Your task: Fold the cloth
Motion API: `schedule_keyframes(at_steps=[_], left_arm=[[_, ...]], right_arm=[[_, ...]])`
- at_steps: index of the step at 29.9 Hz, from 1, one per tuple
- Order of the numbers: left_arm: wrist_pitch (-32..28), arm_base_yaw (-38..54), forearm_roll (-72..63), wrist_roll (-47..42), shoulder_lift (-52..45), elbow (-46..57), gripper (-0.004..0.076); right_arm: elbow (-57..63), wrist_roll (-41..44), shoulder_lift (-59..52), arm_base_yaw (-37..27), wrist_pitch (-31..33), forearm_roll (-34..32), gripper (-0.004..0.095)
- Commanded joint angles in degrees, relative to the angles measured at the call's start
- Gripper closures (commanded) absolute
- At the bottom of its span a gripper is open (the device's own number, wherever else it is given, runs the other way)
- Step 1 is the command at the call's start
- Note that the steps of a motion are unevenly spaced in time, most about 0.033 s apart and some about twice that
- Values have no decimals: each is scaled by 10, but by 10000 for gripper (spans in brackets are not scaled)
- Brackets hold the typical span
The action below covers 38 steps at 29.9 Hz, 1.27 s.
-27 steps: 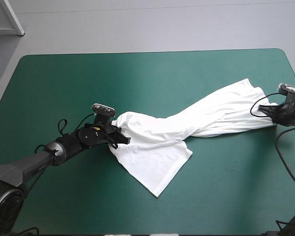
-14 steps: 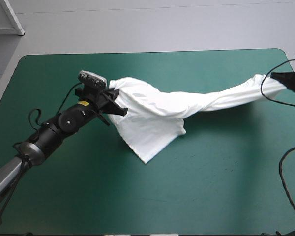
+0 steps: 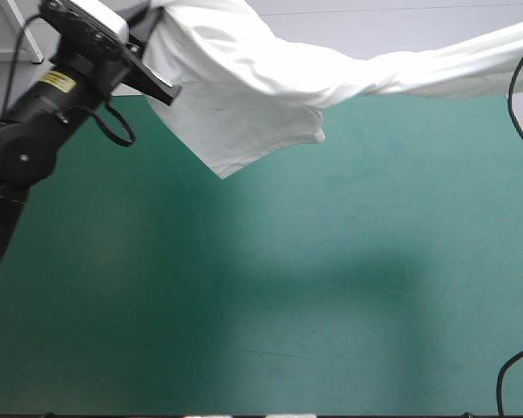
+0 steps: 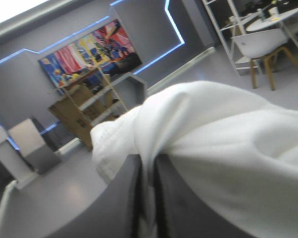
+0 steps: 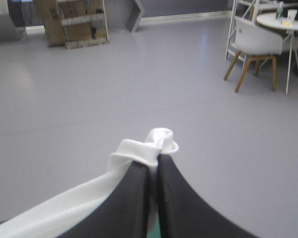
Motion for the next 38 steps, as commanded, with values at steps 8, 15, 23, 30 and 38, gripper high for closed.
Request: schedule_keyframes(at_steps=[8, 15, 23, 30, 38], left_arm=[[188, 133, 230, -235, -68, -163, 705], [275, 133, 217, -260, -69, -153, 705], [277, 133, 184, -320, -41, 17, 705], [168, 133, 110, -320, -24, 193, 705], [104, 133, 104, -320, 60, 222, 705]], right_arm=[[-154, -61, -21, -5, 87, 83, 925], [-150, -89, -9, -5, 151, 179, 925], [-92, -112, 17, -5, 260, 232, 925], [54, -154, 50, -5, 241, 280, 925], [113, -231, 160, 58, 97, 301, 925]])
